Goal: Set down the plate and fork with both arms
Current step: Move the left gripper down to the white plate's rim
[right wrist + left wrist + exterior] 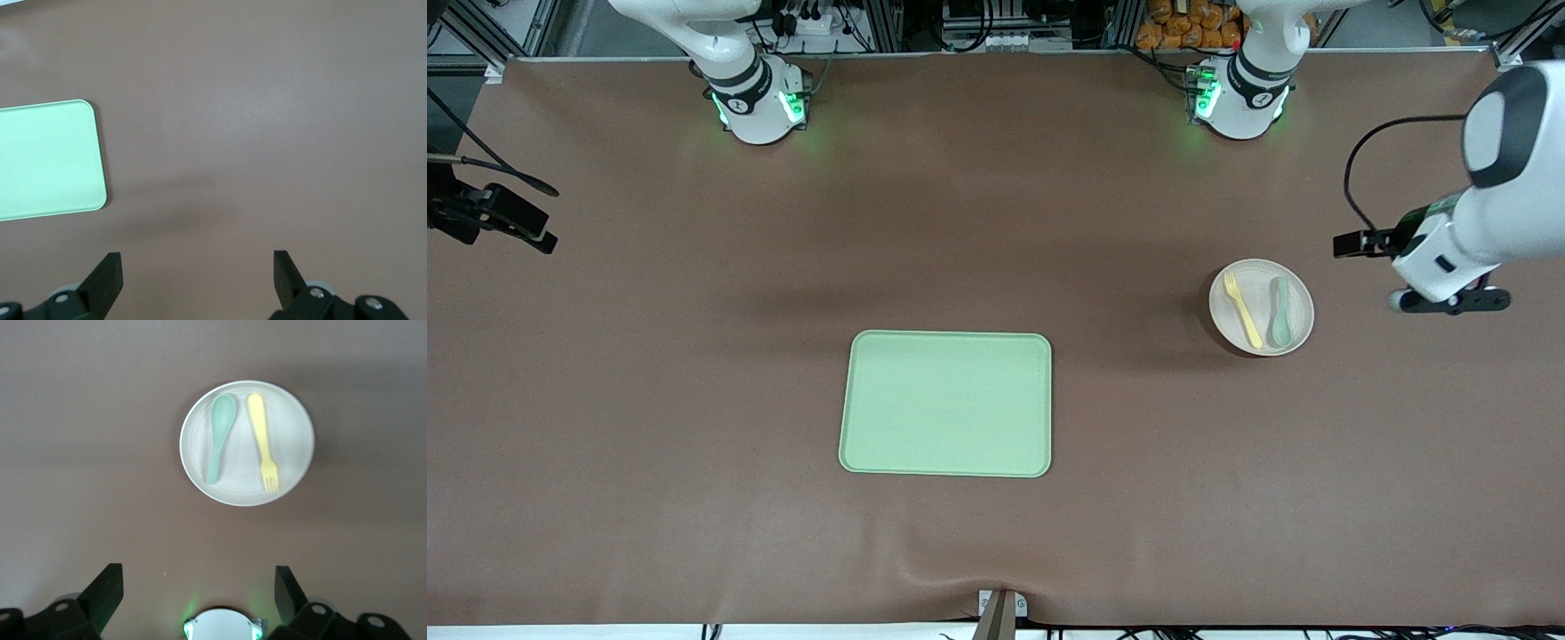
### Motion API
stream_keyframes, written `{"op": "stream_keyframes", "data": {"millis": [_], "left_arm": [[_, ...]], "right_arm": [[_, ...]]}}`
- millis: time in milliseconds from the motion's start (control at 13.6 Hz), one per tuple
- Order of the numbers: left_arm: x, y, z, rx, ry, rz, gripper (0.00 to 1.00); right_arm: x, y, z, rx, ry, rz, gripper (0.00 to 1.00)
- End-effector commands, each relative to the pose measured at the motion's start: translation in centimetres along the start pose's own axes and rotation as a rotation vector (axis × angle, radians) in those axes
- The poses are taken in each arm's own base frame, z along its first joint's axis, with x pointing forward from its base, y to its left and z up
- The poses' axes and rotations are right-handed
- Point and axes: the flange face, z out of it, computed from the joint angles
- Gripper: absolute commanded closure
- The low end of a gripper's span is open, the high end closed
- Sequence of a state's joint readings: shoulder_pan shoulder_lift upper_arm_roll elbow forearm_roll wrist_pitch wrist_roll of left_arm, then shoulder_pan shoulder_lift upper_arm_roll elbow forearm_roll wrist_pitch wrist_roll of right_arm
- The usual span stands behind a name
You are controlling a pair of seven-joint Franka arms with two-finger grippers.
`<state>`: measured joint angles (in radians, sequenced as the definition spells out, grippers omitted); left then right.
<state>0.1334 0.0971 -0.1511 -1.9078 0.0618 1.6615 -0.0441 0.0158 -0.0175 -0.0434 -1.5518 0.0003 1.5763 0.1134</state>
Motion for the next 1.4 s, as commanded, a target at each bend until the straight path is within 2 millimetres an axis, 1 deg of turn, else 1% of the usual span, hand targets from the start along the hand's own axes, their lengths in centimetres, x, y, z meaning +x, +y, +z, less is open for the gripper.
{"op": "stream_keyframes", "data": {"millis": [0, 221, 368, 589, 662, 883, 1104, 1325], "left_arm": [[1.3, -1.4, 4.7, 0.043, -0.017, 0.015, 0.00], [4.1, -4.8, 10.1, 0.039, -0.010, 0.008, 0.00], [6.1, -6.5, 13.0, 0.012, 0.020, 0.009, 0.00], [7.7, -6.3, 16.3, -0.005, 0.020, 0.021, 0.00], [8.0, -6.0, 17.6, -0.009, -0.001, 0.027, 0.00], [8.3, -5.9, 20.2, -0.011, -0.024, 0.049, 0.00], [8.5, -5.8, 22.2, 0.001, -0.036, 0.070, 0.00], [8.6, -5.7, 22.9, 0.000, -0.045, 0.073, 0.00]], "right_arm": [[-0.1, 0.0, -0.3, 0.001, -0.002, 0.009, 0.00], [-0.1, 0.0, -0.2, 0.004, -0.003, 0.009, 0.00], [-0.1, 0.0, -0.2, 0.004, -0.003, 0.011, 0.00], [0.0, 0.0, -0.2, 0.006, -0.001, 0.011, 0.00], [0.0, 0.0, -0.2, 0.006, -0.001, 0.011, 0.00], [0.0, -0.1, -0.3, 0.006, 0.000, 0.009, 0.00], [0.0, 0.1, -0.3, 0.006, -0.001, 0.012, 0.00], [0.0, 0.1, -0.4, 0.007, 0.002, 0.014, 0.00]]}}
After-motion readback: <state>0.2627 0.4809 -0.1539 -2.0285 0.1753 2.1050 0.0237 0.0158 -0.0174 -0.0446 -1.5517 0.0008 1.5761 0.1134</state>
